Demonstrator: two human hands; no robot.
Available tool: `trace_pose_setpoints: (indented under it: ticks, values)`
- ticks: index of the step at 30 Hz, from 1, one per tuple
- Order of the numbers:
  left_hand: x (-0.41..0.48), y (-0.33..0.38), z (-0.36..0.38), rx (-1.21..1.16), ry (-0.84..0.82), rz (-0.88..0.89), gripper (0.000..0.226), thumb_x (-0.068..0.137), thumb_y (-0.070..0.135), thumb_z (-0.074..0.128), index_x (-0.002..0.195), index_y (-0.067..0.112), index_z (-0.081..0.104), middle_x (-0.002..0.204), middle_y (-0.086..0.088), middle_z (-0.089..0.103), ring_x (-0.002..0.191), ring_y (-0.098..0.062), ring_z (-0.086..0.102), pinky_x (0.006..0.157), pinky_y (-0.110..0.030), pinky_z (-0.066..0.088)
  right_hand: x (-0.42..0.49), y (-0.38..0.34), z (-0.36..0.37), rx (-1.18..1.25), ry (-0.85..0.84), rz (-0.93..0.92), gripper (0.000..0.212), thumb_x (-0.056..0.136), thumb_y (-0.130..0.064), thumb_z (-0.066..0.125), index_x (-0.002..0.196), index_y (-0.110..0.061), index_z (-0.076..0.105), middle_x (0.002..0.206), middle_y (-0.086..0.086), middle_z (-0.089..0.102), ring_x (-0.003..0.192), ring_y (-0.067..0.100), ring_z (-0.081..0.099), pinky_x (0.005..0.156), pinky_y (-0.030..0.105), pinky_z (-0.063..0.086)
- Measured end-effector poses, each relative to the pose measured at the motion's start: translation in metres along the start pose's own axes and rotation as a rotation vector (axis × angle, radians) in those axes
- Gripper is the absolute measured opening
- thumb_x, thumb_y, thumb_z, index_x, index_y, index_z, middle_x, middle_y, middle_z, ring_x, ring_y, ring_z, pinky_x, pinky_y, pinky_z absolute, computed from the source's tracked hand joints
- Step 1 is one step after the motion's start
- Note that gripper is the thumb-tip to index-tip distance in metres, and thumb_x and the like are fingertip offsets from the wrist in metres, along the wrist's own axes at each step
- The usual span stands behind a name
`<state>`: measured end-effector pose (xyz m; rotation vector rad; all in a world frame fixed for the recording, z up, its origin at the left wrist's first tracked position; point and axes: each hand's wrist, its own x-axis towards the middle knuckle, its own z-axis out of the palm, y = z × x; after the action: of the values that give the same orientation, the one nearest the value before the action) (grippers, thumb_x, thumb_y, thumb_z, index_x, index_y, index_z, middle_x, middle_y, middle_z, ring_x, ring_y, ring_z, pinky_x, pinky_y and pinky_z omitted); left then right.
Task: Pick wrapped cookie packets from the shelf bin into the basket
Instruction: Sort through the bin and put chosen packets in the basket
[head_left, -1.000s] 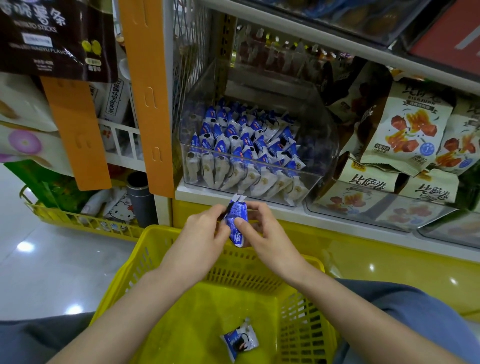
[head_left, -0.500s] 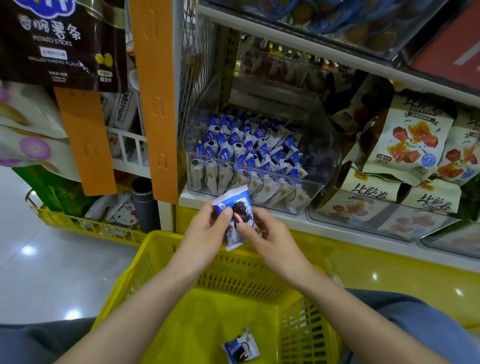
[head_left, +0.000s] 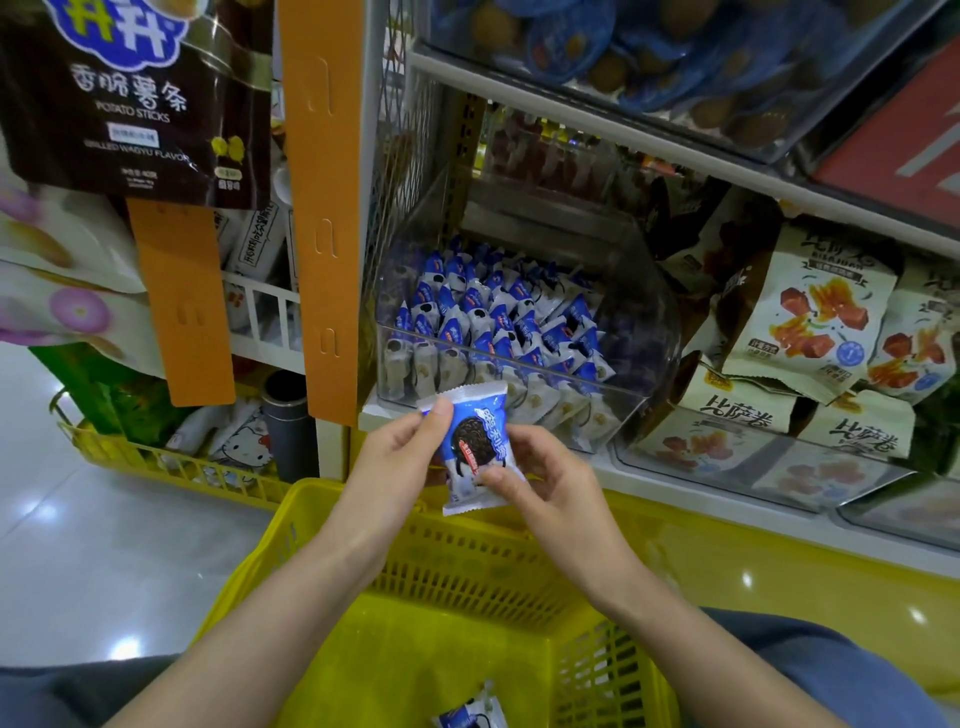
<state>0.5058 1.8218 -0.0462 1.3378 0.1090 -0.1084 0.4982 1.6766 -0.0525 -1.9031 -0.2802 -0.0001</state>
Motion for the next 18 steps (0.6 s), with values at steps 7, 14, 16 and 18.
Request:
trace_pose_setpoints:
  ticks: [7,14,16,18]
  values:
    - [0.009,0.022,0.000,0.393,-0.014,0.315,0.017,0.093,0.032,0.045,0.102,0.023,0.058,0.088,0.011,0.064,0.082,0.002,0.059,0.070,-0.012,0.045,0.004,-0.019,-0.010,0.103,0.087,-0.054,0.028,0.076,-0.033,0.061,0.102,-0.022,0.062,0.095,-0.007,0.071,0.090,0.006,0.066,0.077,0.015,0.050]
    - [0.047,0.048,-0.011,0.984,0.034,0.619,0.040,0.096,0.037,0.039,0.131,0.019,0.042,0.127,0.002,0.050,0.118,-0.014,0.044,0.098,-0.029,0.033,0.083,-0.047,-0.058,-0.156,0.394,-0.089,0.023,0.088,-0.020,0.060,0.111,-0.018,0.058,0.097,-0.010,0.065,0.091,0.002,0.062,0.077,0.015,0.048]
    - [0.057,0.045,-0.013,1.179,-0.017,0.617,0.037,0.097,0.039,0.032,0.126,0.020,0.047,0.124,0.001,0.055,0.115,-0.016,0.045,0.096,-0.029,0.029,0.117,-0.047,-0.066,-0.299,0.473,-0.046,0.034,0.087,-0.023,0.061,0.119,-0.013,0.054,0.108,-0.001,0.062,0.097,0.011,0.059,0.083,0.024,0.048]
    - [0.062,0.041,-0.014,1.339,-0.034,0.676,0.038,0.098,0.040,0.026,0.117,0.023,0.054,0.116,0.004,0.060,0.110,-0.015,0.048,0.094,-0.030,0.027,0.145,-0.043,-0.072,-0.475,0.537,-0.015,0.039,0.088,-0.027,0.061,0.121,-0.009,0.053,0.114,0.006,0.060,0.099,0.016,0.057,0.077,0.021,0.042]
